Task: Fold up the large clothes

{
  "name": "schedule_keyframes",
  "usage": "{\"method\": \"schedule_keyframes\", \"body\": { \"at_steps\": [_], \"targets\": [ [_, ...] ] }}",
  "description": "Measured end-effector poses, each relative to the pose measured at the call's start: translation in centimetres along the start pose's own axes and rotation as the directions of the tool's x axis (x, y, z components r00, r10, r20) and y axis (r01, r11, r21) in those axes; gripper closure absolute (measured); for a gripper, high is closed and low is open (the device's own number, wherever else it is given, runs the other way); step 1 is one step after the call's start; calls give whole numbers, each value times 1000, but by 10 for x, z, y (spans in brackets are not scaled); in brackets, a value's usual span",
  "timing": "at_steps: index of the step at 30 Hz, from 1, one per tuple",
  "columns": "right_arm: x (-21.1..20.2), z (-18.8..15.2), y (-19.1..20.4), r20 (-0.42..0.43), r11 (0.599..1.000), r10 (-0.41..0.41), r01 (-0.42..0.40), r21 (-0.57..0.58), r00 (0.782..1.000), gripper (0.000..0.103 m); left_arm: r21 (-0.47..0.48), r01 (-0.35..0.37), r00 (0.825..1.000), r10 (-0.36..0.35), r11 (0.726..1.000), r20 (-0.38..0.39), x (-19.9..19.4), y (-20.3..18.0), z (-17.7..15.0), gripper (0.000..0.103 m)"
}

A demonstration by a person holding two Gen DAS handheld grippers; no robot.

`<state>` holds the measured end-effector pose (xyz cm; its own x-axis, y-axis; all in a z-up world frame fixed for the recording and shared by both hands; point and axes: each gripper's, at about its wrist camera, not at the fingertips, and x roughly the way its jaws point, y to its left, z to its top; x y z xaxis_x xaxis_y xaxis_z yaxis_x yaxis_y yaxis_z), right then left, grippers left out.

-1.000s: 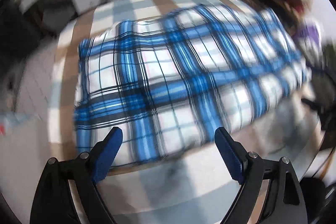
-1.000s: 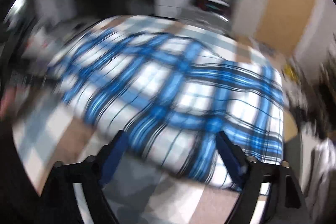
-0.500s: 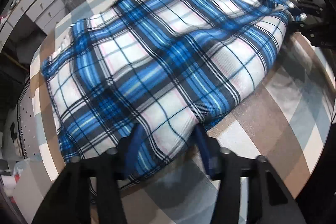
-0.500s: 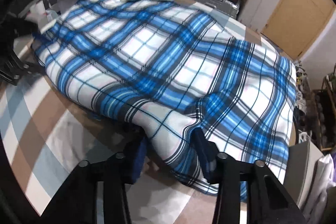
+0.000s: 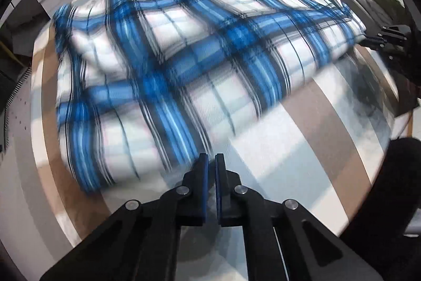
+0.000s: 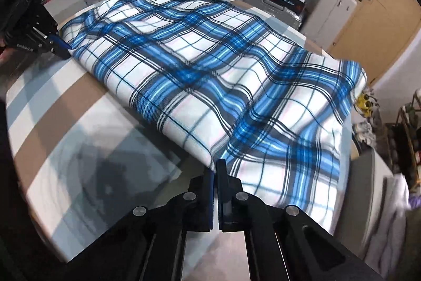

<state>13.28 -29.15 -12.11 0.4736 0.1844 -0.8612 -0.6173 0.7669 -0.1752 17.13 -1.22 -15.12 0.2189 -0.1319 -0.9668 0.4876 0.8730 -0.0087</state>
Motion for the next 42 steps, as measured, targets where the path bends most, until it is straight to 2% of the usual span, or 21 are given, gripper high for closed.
{"method": "schedule_keyframes", "body": {
  "at_steps": [2,4,5,6,7,8,9,12,16,18,21,24,27,30,32,33,34,35,37,39,42],
  "targets": [
    [-8,-14,1,1,999,-33,33,-2,999,101,-20,-64,994,65,998,83,-20,1,-12,103],
    [-17,-22,-3,25,998,-50,49,25,998,100,-107,-56,986,72,993,153,-41,12,-18,101],
    [-25,-28,-7,50,997,-54,51,58,997,92,-186,-45,980,80,981,182,-50,22,-21,98],
    [-30,-32,-13,60,993,-61,54,105,996,84,-264,-12,977,67,964,200,-56,33,-25,78],
    [-36,-37,-24,81,981,-31,15,191,996,66,-321,42,975,32,946,221,-58,39,-27,49],
    [-41,-42,-34,120,959,33,-65,275,992,49,-371,79,969,16,925,246,-57,45,-30,37],
    [-44,-47,-40,154,933,82,-130,335,985,44,-409,82,966,28,909,257,-58,44,-40,27],
    [-34,-57,-66,223,788,206,-296,539,953,42,-520,111,969,24,847,246,-45,54,-39,27],
    [-1,-62,-95,248,562,282,-369,740,927,40,-586,98,979,28,805,202,-30,56,-40,27],
    [16,-63,-103,276,452,339,-413,791,900,40,-615,72,984,45,785,171,-20,57,-37,27],
    [34,-65,-109,307,323,373,-433,842,876,40,-624,56,978,82,779,191,-21,57,-33,26],
    [43,-61,-116,356,240,355,-452,859,865,39,-594,-13,978,134,804,161,-16,55,-12,26],
    [50,-49,-120,366,228,303,-440,869,880,37,-553,-89,971,195,828,136,-8,54,7,26],
    [58,-29,-118,365,262,252,-426,866,896,30,-538,-99,968,207,837,143,-5,54,20,26],
    [61,-17,-116,374,309,222,-428,849,901,29,-536,-75,968,191,841,165,-6,55,24,48],
    [62,-11,-115,376,331,197,-422,844,906,30,-530,-64,969,180,845,170,-7,56,27,78],
    [63,-7,-113,379,344,171,-416,842,909,40,-522,-26,976,136,853,173,-9,56,26,91],
    [58,-9,-114,380,356,147,-407,841,913,67,-524,-4,979,110,852,172,-13,58,19,91],
    [56,-8,-114,383,385,111,-395,834,917,96,-522,10,980,96,853,175,-22,62,0,95],
    [53,-11,-112,408,398,97,-411,820,908,97,-533,51,980,59,845,188,-25,66,-4,97],
    [37,-13,-105,401,457,58,-381,804,914,98,-555,130,979,-17,822,203,-28,70,-13,98]
  ]
}}
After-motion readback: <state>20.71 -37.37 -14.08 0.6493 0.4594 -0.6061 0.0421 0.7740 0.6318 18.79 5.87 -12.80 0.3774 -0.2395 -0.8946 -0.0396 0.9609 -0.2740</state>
